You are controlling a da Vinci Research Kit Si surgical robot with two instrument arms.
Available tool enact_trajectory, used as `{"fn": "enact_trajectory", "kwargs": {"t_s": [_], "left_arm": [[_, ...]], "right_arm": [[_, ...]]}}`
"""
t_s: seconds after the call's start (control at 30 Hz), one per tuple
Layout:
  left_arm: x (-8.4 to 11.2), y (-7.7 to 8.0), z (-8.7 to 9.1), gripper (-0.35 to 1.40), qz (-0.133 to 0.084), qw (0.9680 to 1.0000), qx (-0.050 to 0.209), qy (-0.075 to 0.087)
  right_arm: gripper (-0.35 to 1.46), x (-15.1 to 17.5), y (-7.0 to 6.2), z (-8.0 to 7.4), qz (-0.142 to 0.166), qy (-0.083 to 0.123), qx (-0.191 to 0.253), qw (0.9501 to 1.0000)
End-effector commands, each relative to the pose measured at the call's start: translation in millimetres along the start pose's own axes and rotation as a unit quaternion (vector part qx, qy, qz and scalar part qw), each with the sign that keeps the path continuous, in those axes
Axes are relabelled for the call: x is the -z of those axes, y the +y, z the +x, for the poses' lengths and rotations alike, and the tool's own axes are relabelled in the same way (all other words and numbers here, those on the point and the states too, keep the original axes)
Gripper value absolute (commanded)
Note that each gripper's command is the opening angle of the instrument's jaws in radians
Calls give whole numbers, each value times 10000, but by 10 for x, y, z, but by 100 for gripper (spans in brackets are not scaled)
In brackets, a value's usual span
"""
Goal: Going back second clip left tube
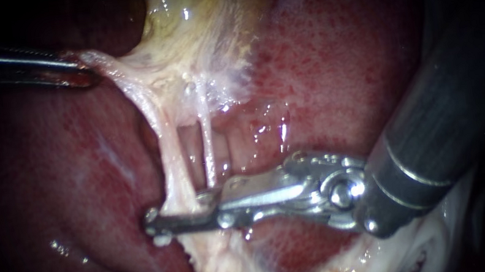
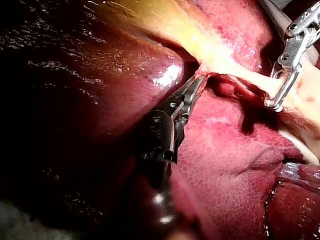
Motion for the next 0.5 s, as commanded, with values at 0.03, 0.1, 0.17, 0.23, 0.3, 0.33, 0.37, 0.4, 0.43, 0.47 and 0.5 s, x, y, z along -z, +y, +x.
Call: {"fn": "enact_trajectory", "kwargs": {"t_s": [0.03, 0.1, 0.17, 0.23, 0.3, 0.33, 0.37, 0.4, 0.43, 0.47, 0.5], "left_arm": [[0, 0, 0, -35, -2, 10000, -1, 0], [0, 0, 0, -35, -2, 10000, -1, 0], [0, 0, 0, -35, -3, 10000, -2, 0], [1, 0, 0, -35, 11, 10000, -2, 2], [1, -1, 0, -35, 10, 10000, -2, 2], [1, -1, 0, -35, 10, 10000, -2, 2], [1, -1, 0, -35, 10, 10000, -2, 2], [1, -2, -1, -35, 9, 10000, -2, 2], [1, -2, -1, -35, 9, 10000, -2, 2], [2, -3, -1, -35, 22, 10000, -2, 4], [2, -3, -1, -35, 21, 10000, -2, 4]], "right_arm": [[-11, 0, 3, -1, -3, -19, 335, 9994], [24, -3, 8, 0, -150, 64, 726, 9972], [42, -5, 15, 1, -371, 175, 1137, 9927], [48, -3, 21, 2, -637, 307, 1391, 9877], [49, 3, 27, 1, -902, 425, 1587, 9823], [49, 7, 29, -1, -989, 453, 1683, 9797], [49, 13, 30, -3, -1078, 475, 1796, 9767], [50, 19, 31, -5, -1153, 498, 1859, 9745], [50, 24, 31, -7, -1212, 494, 2009, 9708], [50, 31, 30, -9, -1268, 494, 2130, 9675], [50, 40, 28, -11, -1321, 492, 2241, 9643]]}}
